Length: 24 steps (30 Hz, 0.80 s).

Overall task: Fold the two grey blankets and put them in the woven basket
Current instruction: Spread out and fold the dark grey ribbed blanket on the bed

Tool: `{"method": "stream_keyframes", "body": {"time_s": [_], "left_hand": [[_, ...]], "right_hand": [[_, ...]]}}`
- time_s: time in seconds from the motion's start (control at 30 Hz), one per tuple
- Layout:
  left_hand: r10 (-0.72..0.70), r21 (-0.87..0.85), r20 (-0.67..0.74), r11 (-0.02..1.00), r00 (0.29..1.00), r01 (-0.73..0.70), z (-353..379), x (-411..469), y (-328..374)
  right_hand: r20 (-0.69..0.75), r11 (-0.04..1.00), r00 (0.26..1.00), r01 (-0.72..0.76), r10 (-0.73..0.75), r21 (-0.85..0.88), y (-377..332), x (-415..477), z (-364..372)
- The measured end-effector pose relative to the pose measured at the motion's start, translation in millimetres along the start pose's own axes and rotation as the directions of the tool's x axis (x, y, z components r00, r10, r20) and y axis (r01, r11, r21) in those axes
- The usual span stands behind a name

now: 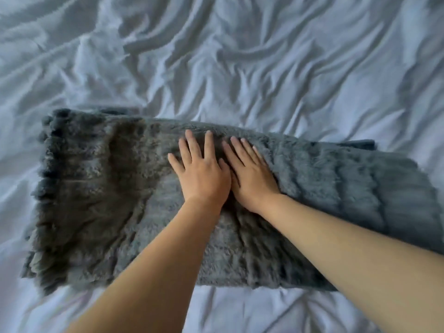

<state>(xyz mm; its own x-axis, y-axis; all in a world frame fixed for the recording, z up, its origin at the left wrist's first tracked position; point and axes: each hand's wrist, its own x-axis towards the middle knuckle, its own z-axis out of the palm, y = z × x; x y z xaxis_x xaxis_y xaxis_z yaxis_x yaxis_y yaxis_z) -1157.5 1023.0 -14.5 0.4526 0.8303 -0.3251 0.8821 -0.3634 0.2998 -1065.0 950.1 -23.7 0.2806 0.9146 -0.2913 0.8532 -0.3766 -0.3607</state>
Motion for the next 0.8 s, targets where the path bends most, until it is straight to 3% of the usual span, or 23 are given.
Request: {"method": "stream_keyframes", "body": {"time_s": [0.17, 0.33, 0.57, 0.8], "left_hand": [[0.126, -0.105, 0.102, 0.988, 0.987, -0.115, 37, -27, 104], [0.106, 0.016, 0.139, 0.994, 0.985, -0.11, 89, -14, 137], [0.089, 0.044, -0.051, 0.995, 0.995, -0.087, 154, 26, 136], [0.135, 0.045, -0.243, 0.991, 0.961, -0.127, 192, 36, 131]], "right_hand": [[-0.122, 0.979, 0.973, -0.202, 0.198, -0.026, 86, -65, -42], [-0.022, 0.874, 0.886, -0.46, 0.462, -0.156, 208, -114, -53], [-0.152, 0.9, 0.907, -0.413, 0.393, -0.138, 270, -66, -10], [-0.314, 0.92, 0.893, -0.373, 0.323, -0.116, 295, -44, 36]]}}
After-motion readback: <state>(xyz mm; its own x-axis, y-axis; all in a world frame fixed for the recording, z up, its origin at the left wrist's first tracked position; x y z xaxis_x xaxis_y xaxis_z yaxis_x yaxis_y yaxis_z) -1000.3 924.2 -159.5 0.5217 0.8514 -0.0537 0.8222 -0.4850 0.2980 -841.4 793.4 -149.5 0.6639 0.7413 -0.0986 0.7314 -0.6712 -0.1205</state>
